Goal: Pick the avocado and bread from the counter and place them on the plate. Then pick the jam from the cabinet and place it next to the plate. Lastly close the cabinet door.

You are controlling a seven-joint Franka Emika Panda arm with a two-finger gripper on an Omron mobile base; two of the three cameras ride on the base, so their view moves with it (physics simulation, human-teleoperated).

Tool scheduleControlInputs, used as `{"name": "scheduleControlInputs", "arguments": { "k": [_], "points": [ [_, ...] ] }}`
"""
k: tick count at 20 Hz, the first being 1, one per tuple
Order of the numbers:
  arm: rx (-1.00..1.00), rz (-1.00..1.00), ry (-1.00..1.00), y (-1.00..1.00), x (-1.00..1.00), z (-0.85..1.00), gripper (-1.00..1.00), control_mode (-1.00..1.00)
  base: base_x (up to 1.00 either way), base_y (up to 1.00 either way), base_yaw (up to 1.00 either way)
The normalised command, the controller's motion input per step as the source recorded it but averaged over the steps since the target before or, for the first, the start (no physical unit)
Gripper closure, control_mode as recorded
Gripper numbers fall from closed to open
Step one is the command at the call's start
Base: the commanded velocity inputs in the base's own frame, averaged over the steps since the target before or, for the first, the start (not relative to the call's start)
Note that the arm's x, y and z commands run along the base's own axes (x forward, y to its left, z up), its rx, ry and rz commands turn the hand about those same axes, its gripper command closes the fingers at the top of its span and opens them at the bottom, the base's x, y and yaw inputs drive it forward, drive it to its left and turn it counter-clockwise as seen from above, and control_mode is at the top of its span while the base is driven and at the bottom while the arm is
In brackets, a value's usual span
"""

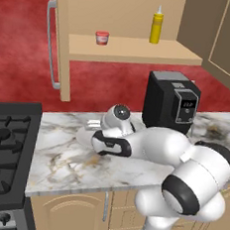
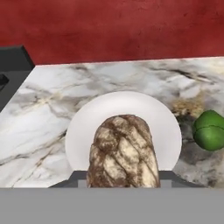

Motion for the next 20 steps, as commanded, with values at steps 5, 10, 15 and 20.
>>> {"name": "scheduleControlInputs", "arguments": {
  "k": [5, 10, 15, 20],
  "points": [
    [0.00, 0.01, 0.05, 0.23, 0.30, -0.25, 1.00, -1.00, 0.00, 0.00, 0.00],
    [-0.01, 0.00, 0.01, 0.15, 0.19, -0.39, 1.00, -1.00, 0.00, 0.00, 0.00],
    [0.00, 0.00, 0.00, 0.11, 0.15, -0.28, 1.00, -1.00, 0.00, 0.00, 0.00],
    [0.00, 0.00, 0.00, 0.11, 0.09, -0.23, 1.00, -1.00, 0.00, 0.00, 0.00]
  ]
}}
